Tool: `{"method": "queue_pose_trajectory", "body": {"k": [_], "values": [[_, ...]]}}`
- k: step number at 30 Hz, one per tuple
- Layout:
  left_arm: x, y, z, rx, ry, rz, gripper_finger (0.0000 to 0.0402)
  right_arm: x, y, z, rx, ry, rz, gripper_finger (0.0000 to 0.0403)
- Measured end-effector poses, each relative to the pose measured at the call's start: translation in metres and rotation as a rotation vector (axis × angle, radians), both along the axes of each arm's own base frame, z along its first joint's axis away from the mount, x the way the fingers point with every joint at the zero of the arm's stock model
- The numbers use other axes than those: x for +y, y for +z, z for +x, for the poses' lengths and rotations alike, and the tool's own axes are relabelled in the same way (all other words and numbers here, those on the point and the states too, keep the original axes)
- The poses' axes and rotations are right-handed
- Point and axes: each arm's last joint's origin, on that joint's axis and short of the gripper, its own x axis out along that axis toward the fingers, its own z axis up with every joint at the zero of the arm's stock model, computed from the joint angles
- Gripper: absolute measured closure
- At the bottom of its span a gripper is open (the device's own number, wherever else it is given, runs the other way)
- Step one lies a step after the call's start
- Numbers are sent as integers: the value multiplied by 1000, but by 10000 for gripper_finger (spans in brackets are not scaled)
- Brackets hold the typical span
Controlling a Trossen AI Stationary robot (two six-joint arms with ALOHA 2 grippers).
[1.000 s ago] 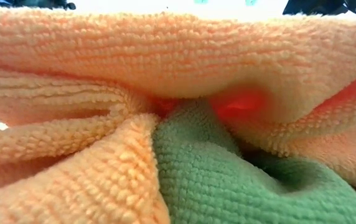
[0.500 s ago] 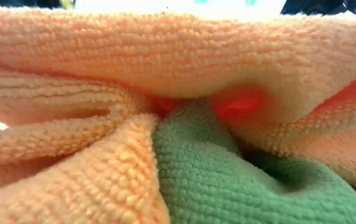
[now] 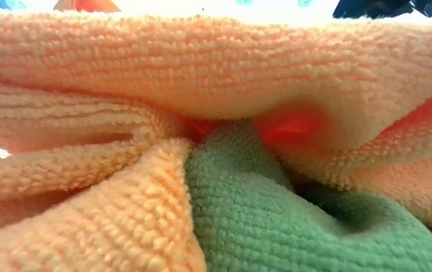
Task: Sort microfiber towel by color & place in baskets
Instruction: Put the orange microfiber towel into the bottom transparent bin
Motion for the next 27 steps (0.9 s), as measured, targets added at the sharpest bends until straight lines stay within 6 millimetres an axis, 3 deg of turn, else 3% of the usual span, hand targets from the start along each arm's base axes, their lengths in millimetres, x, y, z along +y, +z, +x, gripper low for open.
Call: {"method": "queue_pose_trajectory", "body": {"k": [4,8,17,27], "values": [[3,9,-9,-108,-4,-8,401,-4,1,5,-5,1,-30,291],[-2,12,-3,-126,-131,-63,402,-13,2,18,-4,10,-41,291],[-23,-10,58,-95,-317,-57,401,-38,18,75,-12,217,-172,291],[-44,-27,120,-114,-454,-90,401,-63,41,110,-109,513,-216,272]]}}
